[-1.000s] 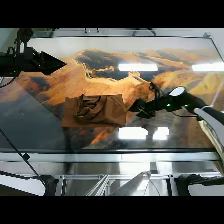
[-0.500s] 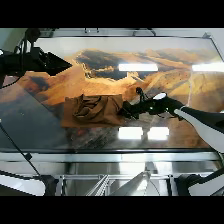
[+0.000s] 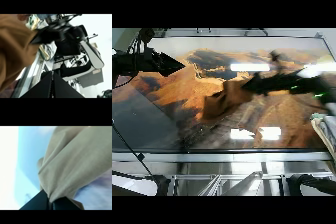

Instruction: Fold the shirts.

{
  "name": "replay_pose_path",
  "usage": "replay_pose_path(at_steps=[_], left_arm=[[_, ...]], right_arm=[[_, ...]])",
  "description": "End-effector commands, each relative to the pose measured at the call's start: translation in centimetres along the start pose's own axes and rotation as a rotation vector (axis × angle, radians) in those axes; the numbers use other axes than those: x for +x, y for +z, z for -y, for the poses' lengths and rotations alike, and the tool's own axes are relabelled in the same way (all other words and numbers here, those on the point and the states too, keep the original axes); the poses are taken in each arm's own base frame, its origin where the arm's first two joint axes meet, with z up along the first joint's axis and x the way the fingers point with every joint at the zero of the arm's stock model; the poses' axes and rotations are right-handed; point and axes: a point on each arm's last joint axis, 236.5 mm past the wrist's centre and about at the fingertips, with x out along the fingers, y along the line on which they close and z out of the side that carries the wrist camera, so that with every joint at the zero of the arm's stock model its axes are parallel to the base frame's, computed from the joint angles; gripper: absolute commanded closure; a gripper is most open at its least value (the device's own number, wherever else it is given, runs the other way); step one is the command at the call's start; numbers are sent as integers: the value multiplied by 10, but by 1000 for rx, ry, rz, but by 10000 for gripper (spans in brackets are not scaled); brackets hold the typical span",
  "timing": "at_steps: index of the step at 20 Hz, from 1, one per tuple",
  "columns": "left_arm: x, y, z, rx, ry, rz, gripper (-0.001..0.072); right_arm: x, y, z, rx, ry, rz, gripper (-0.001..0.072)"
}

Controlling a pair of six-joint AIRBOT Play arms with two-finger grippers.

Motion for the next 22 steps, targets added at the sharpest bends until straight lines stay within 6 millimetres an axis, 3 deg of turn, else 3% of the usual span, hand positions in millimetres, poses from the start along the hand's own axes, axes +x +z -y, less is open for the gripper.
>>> replay_pose_path(at_steps=[1,3,4,6,7,12,15,18,20,22], left_arm=[[1,-1,1,5,-2,-6,702],[1,-1,1,5,-2,-5,702],[1,-1,1,5,-2,-5,702],[1,-1,0,5,-1,-4,702],[1,0,0,5,1,-1,702],[18,3,-1,10,7,-2,702],[34,1,1,15,1,-25,702],[49,-2,4,19,-7,-46,702],[56,-4,6,22,-11,-57,702],[59,-5,6,23,-13,-63,702]], right_arm=[[-149,23,49,84,-459,207,697],[-247,19,98,197,-761,308,697],[-287,18,114,244,-849,359,697],[-344,27,134,284,-894,488,698],[-362,33,142,289,-885,540,698],[-419,67,184,265,-900,598,698],[-429,78,191,259,-907,507,698],[-457,70,182,310,-1005,534,698],[-481,62,161,298,-1084,561,699],[-485,49,144,304,-1103,546,699]])
